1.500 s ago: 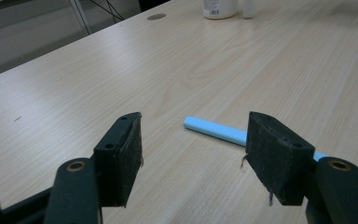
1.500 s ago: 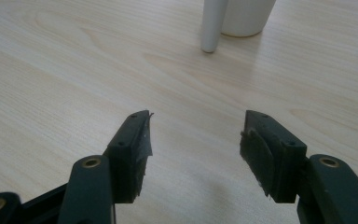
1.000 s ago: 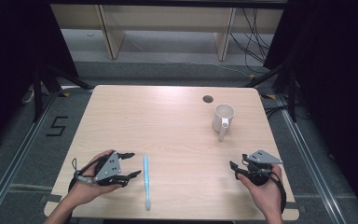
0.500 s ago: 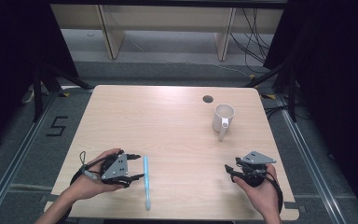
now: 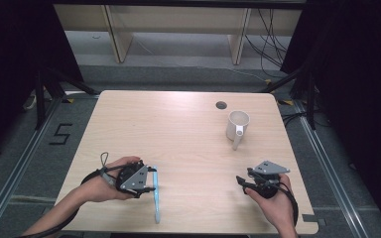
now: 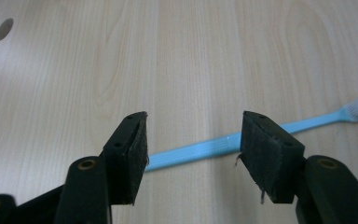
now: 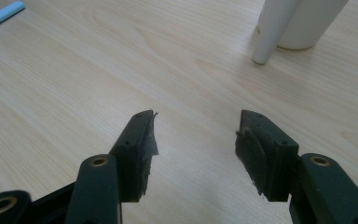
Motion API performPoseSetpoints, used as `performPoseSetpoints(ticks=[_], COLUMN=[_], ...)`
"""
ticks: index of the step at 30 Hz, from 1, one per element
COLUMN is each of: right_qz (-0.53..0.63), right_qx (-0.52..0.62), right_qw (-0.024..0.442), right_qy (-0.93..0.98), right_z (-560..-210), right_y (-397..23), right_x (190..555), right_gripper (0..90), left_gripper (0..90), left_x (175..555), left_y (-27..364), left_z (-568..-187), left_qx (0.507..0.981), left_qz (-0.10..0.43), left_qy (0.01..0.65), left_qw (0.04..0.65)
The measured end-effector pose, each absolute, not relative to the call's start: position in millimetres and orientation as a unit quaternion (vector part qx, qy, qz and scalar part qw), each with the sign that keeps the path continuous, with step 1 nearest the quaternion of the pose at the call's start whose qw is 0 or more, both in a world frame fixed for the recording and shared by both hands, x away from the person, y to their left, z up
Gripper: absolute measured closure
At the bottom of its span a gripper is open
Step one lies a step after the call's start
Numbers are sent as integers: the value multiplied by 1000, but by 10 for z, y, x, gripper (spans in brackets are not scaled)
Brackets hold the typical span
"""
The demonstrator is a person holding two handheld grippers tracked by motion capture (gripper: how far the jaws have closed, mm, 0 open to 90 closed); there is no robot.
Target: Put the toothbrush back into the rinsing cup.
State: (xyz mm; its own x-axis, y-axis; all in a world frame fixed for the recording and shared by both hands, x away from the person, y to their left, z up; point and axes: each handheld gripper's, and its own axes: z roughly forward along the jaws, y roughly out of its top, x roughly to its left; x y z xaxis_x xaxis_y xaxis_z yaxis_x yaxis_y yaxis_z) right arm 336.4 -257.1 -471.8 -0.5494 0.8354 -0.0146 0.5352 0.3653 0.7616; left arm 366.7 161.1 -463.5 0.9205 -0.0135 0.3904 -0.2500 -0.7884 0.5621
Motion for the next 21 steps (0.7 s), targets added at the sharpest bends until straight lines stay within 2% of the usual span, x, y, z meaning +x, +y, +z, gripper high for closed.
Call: performPoseSetpoints(ticks=[9, 16, 21], right_qz=[364, 363, 364], right_qx=[432, 433, 424], right_qw=[201, 196, 203], right_qy=[800, 801, 804], right_z=[-4726, -4734, -4728], right_y=[-2565, -2543, -2560], right_x=[3364, 3366, 3376], right_gripper=[469, 469, 469], left_gripper=[453, 479, 477], left_x=[3793, 3895, 3911], left_y=[1539, 1447, 1385], left_z=[-4627, -4701, -4730], left_qx=[940, 951, 955], left_qz=[167, 128, 109], left_qy=[-117, -132, -165], left_qw=[273, 250, 220])
